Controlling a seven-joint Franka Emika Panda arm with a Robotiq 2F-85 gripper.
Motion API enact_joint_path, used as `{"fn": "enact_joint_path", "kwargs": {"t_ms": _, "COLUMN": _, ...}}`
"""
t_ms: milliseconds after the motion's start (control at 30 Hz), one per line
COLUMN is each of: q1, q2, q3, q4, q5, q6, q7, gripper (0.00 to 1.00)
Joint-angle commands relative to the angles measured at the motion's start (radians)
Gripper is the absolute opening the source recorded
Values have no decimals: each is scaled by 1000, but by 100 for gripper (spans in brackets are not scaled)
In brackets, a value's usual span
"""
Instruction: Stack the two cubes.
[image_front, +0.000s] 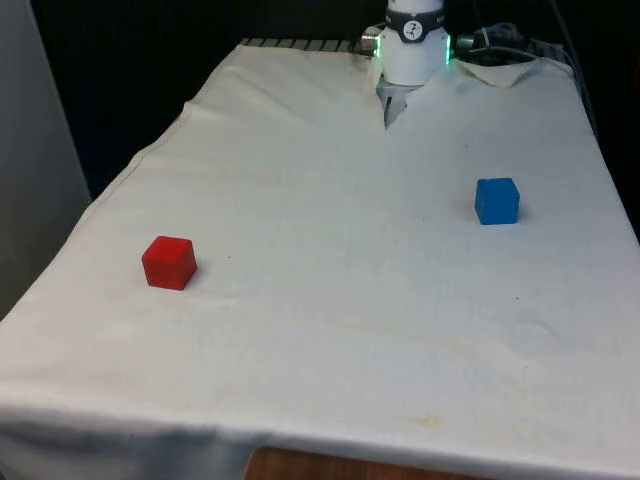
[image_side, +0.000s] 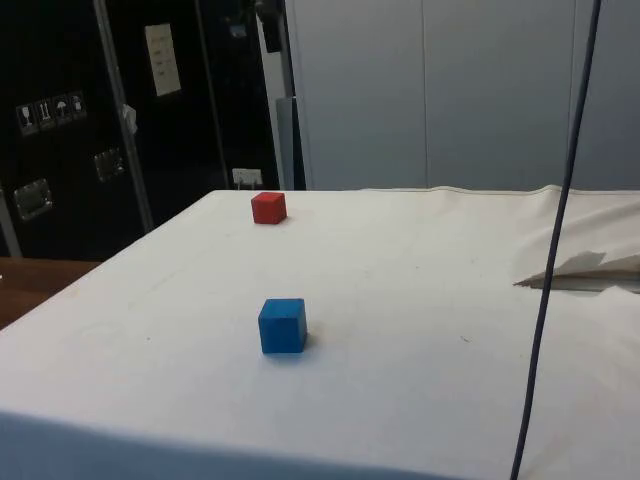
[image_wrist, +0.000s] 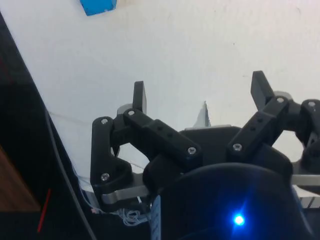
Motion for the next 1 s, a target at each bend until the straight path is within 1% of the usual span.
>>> {"fn": "enact_joint_path", "kwargs": {"t_ms": 0, "q1": -2, "q2": 10, "q3": -2, "q4": 11, "q5": -2, "q6": 0, "q7": -6, "gripper": 100}}
{"fn": "enact_joint_path", "kwargs": {"t_ms": 100, "q1": -6, "q2": 24, "q3": -9, "q4": 26, "q5": -5, "q6": 2, "q7": -16, "gripper": 100}}
{"fn": "enact_joint_path", "kwargs": {"t_ms": 267, "q1": -7, "q2": 44, "q3": -19, "q4": 51, "q5": -12, "q6": 1, "q7": -28, "gripper": 100}}
{"fn": "enact_joint_path", "kwargs": {"t_ms": 300, "q1": -6, "q2": 39, "q3": -18, "q4": 45, "q5": -6, "q6": 3, "q7": -26, "gripper": 100}}
{"fn": "enact_joint_path", "kwargs": {"t_ms": 367, "q1": -10, "q2": 55, "q3": -27, "q4": 64, "q5": -20, "q6": 0, "q7": -35, "gripper": 100}}
{"fn": "enact_joint_path", "kwargs": {"t_ms": 533, "q1": -9, "q2": 68, "q3": -41, "q4": 80, "q5": -35, "q6": -1, "q7": -42, "gripper": 100}}
{"fn": "enact_joint_path", "kwargs": {"t_ms": 567, "q1": -9, "q2": 64, "q3": -40, "q4": 74, "q5": -29, "q6": 3, "q7": -43, "gripper": 100}}
{"fn": "enact_joint_path", "kwargs": {"t_ms": 600, "q1": -10, "q2": 72, "q3": -44, "q4": 84, "q5": -45, "q6": 0, "q7": -44, "gripper": 100}}
{"fn": "enact_joint_path", "kwargs": {"t_ms": 667, "q1": -12, "q2": 76, "q3": -47, "q4": 88, "q5": -55, "q6": 1, "q7": -44, "gripper": 100}}
{"fn": "enact_joint_path", "kwargs": {"t_ms": 800, "q1": -12, "q2": 82, "q3": -55, "q4": 96, "q5": -74, "q6": 8, "q7": -46, "gripper": 100}}
{"fn": "enact_joint_path", "kwargs": {"t_ms": 833, "q1": -12, "q2": 78, "q3": -55, "q4": 91, "q5": -70, "q6": 6, "q7": -45, "gripper": 100}}
{"fn": "enact_joint_path", "kwargs": {"t_ms": 867, "q1": -14, "q2": 87, "q3": -59, "q4": 98, "q5": -83, "q6": 18, "q7": -46, "gripper": 100}}
{"fn": "enact_joint_path", "kwargs": {"t_ms": 967, "q1": -15, "q2": 93, "q3": -65, "q4": 99, "q5": -97, "q6": 37, "q7": -47, "gripper": 100}}
